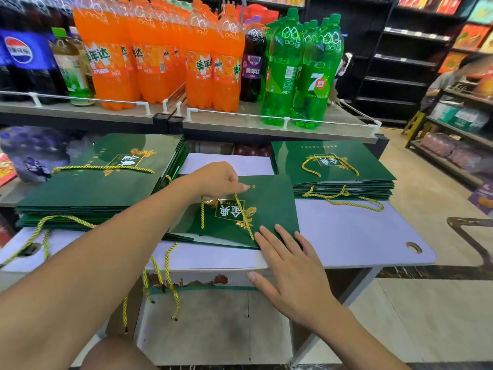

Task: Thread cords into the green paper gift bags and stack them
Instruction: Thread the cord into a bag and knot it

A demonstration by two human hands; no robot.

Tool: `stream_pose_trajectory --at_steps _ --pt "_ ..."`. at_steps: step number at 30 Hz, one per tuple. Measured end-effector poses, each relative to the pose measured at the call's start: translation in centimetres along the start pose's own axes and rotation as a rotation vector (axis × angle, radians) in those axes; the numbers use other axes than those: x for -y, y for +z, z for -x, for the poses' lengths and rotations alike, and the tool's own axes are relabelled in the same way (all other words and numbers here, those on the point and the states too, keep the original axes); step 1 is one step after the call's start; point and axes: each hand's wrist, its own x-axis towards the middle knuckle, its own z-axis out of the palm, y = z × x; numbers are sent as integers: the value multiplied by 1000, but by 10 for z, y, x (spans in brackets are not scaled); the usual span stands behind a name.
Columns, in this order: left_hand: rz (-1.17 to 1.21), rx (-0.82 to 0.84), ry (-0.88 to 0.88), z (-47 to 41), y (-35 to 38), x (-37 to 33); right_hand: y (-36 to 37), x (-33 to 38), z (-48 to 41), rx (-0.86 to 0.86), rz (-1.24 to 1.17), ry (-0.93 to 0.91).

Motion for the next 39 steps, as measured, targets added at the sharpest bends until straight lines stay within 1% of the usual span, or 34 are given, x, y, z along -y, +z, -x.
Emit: stream_pose_trajectory --at_steps 8,12,17,20,26,29,30,32,33,34,35,37,39 --pt "2 -47 -50 6 5 0 -1 0 0 17 -6 -1" --pt "-5 -77 -35 12 5 -2 -3 -1 0 27 -19 0" --pt "-30 -156 -17 26 4 -4 -6 0 0 30 -18 -3" --pt "-11 -197 27 40 3 -7 -6 -1 0 35 -23 -10" --pt "-67 -331 129 78 18 -19 -6 -1 0 17 -24 -17" --pt "-43 -309 128 95 32 -25 -13 -1 0 -24 -112 -21" --pt "-27 -285 126 99 37 -26 -16 -2 -2 -63 -185 28" --pt "37 -252 127 104 45 -27 -27 -5 -9 -209 -291 236" --pt "84 -250 116 105 47 -27 -34 -7 -13 -252 -302 350" --pt "137 -251 95 106 47 -28 -38 -10 -17 -245 -316 429" --pt "189 -254 75 108 46 -30 -41 -13 -21 -207 -359 468" --pt "279 -242 49 109 41 -35 -44 -16 -27 -139 -531 509" --pt "334 -208 23 111 33 -41 -52 -20 -30 -214 -831 545"
